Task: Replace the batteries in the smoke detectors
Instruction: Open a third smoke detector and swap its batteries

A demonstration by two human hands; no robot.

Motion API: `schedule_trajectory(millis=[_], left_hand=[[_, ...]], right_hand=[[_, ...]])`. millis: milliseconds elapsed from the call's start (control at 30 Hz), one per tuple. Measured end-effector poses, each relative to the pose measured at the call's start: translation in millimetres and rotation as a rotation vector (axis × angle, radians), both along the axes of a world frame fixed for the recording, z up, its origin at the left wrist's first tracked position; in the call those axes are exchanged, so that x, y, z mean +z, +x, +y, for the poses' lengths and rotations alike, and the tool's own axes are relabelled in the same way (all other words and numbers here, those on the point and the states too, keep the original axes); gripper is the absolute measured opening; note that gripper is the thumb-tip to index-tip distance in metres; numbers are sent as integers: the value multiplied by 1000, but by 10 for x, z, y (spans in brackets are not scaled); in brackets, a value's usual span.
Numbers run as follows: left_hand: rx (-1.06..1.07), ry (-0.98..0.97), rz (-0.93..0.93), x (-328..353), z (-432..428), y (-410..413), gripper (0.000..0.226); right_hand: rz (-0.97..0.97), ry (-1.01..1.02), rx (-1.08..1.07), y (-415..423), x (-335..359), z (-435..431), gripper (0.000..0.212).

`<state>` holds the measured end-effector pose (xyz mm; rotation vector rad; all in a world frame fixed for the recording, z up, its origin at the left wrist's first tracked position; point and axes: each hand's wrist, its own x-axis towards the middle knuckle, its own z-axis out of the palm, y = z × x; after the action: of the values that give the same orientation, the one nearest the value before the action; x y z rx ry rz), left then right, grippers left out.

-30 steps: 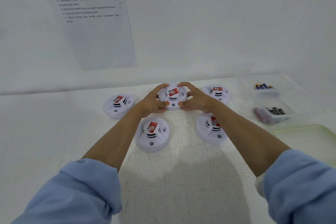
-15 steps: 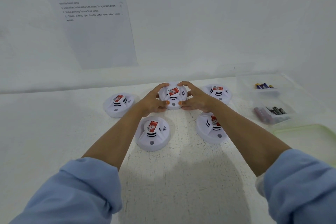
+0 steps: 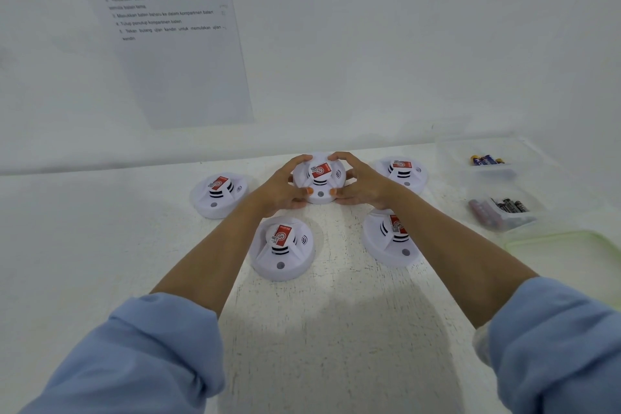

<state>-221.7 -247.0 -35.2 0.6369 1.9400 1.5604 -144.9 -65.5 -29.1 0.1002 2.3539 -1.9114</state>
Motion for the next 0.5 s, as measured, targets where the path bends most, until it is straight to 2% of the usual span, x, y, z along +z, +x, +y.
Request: schedule_trajectory(millis=[500], left_hand=[[-4, -28, 5, 6, -7, -13, 64]], right_hand=[[-7, 0, -8, -5, -8, 0, 59]])
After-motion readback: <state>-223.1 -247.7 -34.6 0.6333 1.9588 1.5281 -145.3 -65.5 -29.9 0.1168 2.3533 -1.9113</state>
